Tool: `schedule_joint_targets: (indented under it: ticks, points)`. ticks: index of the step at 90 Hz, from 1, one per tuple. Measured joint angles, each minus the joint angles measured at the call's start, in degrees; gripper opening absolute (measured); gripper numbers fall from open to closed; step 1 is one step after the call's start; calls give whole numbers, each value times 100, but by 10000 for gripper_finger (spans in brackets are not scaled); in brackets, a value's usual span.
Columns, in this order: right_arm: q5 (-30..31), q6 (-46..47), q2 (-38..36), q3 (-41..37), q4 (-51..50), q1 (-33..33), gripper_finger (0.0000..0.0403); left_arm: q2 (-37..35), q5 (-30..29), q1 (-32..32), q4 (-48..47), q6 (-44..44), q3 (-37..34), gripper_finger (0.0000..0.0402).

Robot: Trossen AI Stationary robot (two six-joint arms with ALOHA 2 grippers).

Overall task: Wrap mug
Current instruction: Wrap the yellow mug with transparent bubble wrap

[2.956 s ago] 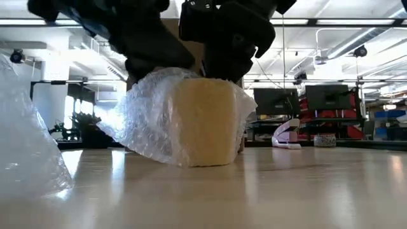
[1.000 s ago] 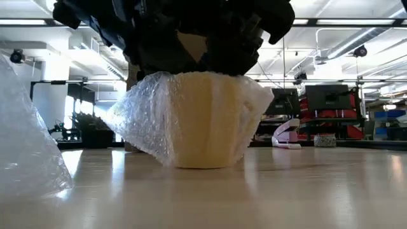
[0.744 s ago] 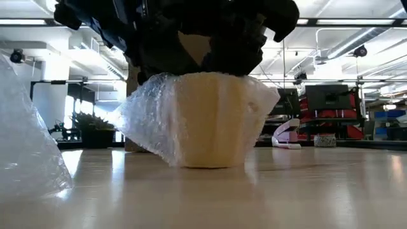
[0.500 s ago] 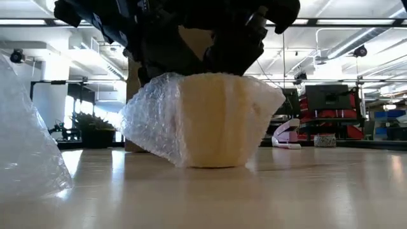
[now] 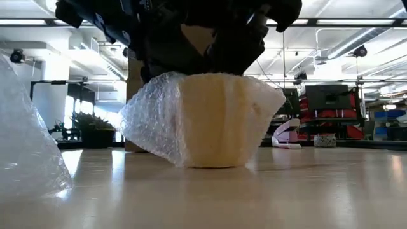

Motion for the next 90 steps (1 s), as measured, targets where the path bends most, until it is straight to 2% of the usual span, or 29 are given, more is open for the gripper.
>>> schedule_joint_targets:
  ticks: [42,51,62,90]
  points:
    - [35,-75,-144,70,-14,-11,2,-995,-48,-25,-310,247,-42,0]
    - [38,-75,-118,52,-53,-13,2,-1216,-224,-15,-444,309,-20,0]
    - [57,-68,-199,52,-17,-22,2,-1192,-356,-15,-598,353,-37,0]
    - [143,0,-307,39,-30,-50,2,-544,-412,-15,-47,351,-21,0]
